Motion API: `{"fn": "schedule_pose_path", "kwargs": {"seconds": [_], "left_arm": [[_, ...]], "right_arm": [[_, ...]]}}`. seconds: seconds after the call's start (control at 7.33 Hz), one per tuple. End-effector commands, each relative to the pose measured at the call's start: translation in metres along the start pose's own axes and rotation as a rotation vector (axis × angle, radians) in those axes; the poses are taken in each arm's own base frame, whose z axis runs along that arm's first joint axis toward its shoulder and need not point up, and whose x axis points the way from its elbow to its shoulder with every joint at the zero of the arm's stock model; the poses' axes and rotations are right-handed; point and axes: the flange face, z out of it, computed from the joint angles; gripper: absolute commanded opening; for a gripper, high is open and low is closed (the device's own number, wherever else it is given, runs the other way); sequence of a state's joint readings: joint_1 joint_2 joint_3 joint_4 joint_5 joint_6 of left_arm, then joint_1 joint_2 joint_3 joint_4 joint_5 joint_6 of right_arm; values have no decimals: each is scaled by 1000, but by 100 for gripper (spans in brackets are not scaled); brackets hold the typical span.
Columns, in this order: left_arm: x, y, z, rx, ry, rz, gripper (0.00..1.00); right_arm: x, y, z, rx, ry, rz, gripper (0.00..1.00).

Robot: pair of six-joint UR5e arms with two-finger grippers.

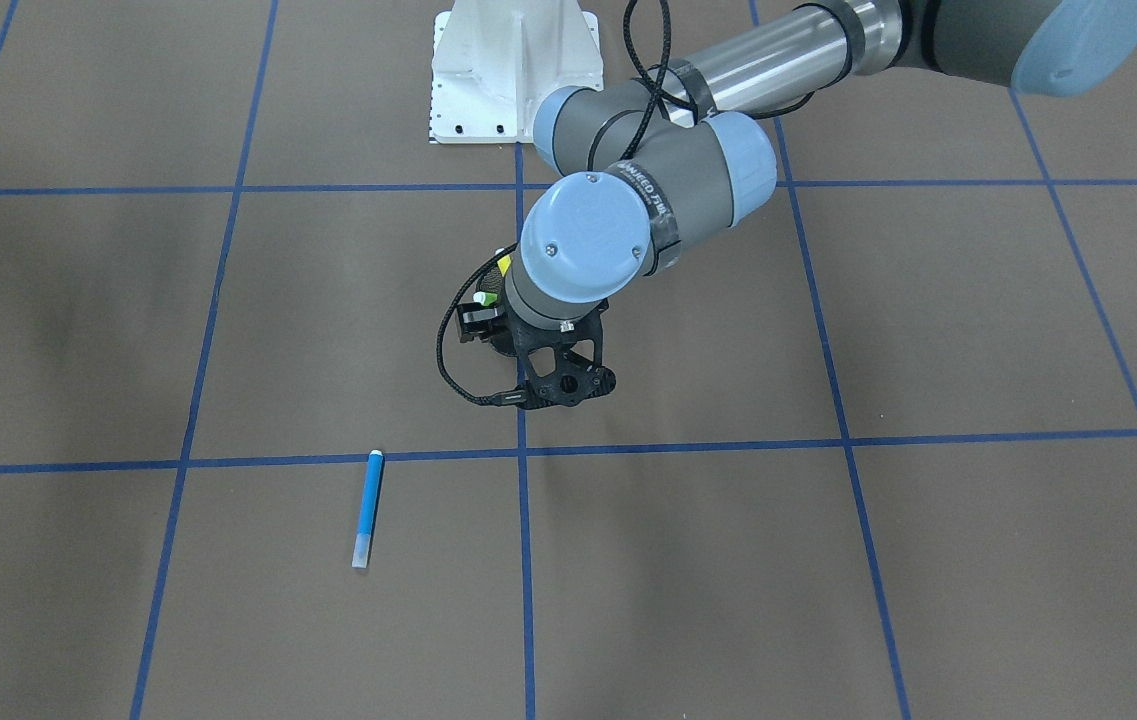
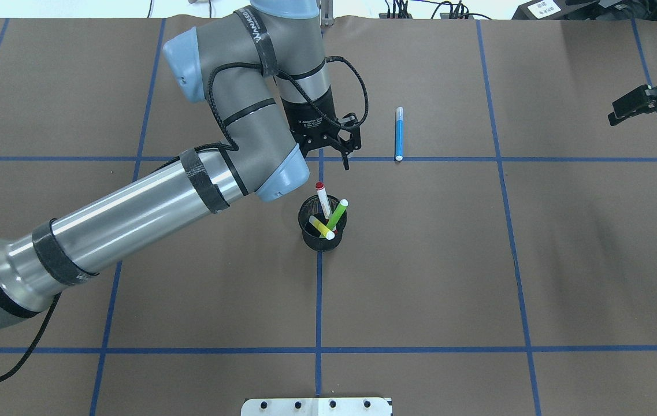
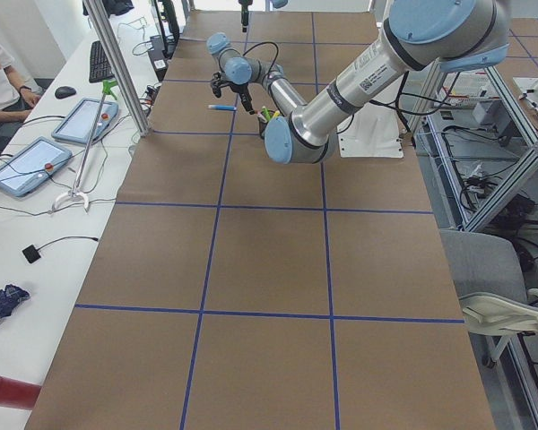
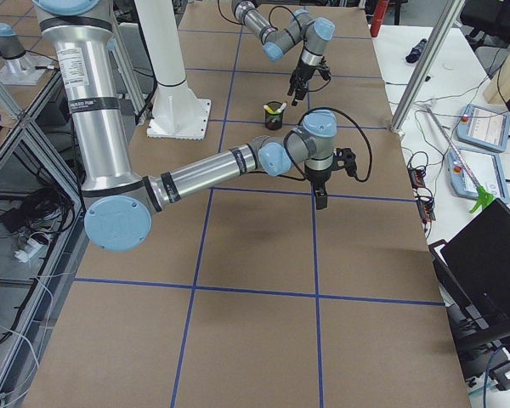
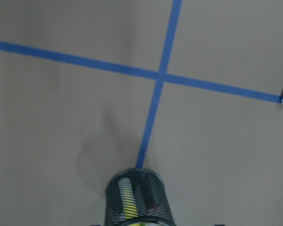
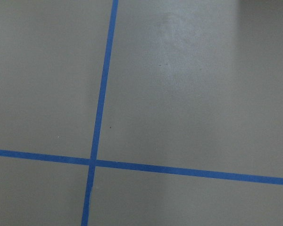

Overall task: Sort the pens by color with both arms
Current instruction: 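Move the left gripper over the pen cup while the right gripper withdraws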

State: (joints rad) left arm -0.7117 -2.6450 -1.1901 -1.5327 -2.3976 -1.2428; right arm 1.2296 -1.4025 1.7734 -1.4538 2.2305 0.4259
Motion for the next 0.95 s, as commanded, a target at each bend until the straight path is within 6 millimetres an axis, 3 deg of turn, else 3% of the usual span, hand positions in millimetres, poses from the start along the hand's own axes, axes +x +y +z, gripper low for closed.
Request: {"fn": "schedule_pose_path", "kwargs": {"seconds": [0.0,0.41,0.68,0.82], "left_arm": [[2,0,1,-4,0,-5,84],[-20,-8,-5,12,8,-10,84],[-23,-6,-4,10,9,-10,83],[-22,-4,-1,6,8,-10,78]], "right_arm": [[2,0,-1,0,0,-4,98],[1,-1,-2,1,0,0,98],[1,-1,-2,1,0,0,98],[2,0,-1,0,0,0,98]]}}
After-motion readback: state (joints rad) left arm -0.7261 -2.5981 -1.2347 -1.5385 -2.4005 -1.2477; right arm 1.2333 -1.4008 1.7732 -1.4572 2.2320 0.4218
